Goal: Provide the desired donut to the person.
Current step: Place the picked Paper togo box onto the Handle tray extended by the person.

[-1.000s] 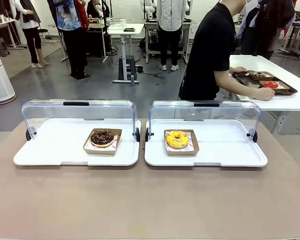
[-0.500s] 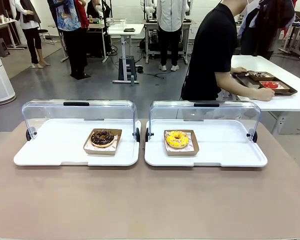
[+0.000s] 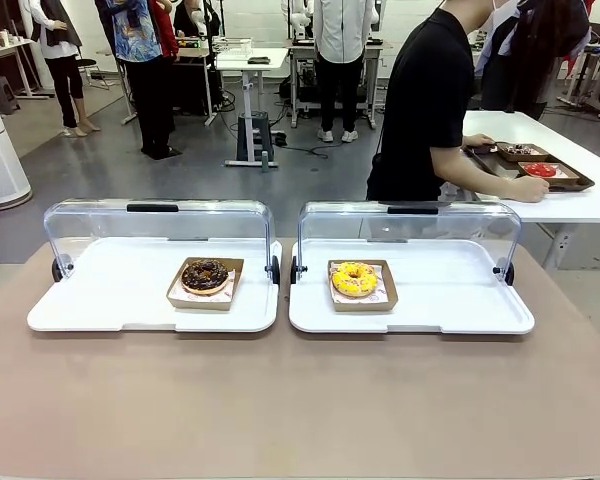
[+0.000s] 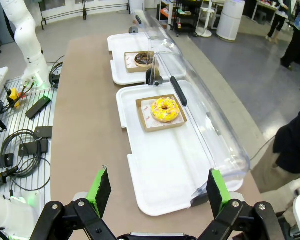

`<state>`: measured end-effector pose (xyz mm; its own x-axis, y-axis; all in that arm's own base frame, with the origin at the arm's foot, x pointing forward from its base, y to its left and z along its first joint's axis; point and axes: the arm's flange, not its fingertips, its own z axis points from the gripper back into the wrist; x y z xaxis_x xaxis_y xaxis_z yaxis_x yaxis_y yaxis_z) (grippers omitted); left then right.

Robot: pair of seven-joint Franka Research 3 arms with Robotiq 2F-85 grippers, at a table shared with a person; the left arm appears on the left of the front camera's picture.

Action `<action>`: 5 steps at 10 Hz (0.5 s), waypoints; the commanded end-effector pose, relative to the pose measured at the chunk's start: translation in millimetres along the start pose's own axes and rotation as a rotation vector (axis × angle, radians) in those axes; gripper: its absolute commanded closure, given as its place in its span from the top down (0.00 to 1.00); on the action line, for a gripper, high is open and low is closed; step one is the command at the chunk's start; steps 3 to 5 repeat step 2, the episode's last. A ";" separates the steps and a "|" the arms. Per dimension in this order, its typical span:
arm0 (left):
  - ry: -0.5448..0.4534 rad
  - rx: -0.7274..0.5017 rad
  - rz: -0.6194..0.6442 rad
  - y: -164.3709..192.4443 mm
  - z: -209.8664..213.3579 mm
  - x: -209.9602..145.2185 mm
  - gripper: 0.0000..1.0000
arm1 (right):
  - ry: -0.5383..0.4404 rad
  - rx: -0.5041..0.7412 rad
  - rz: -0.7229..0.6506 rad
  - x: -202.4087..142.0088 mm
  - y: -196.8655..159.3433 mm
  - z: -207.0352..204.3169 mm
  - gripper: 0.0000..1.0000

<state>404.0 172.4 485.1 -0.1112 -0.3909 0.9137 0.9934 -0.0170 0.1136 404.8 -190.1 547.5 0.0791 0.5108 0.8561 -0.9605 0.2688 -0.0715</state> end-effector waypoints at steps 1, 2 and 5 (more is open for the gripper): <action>-0.002 0.010 -0.010 -2.0 1.3 2.5 1.00 | 0.003 0.004 0.004 0.2 1.4 -0.5 1.00; -0.002 0.010 -0.010 -2.0 1.3 2.5 1.00 | 0.003 0.004 0.004 0.2 1.4 -0.5 1.00; -0.002 0.010 -0.010 -2.0 1.3 2.5 1.00 | 0.003 0.004 0.004 0.2 1.4 -0.5 1.00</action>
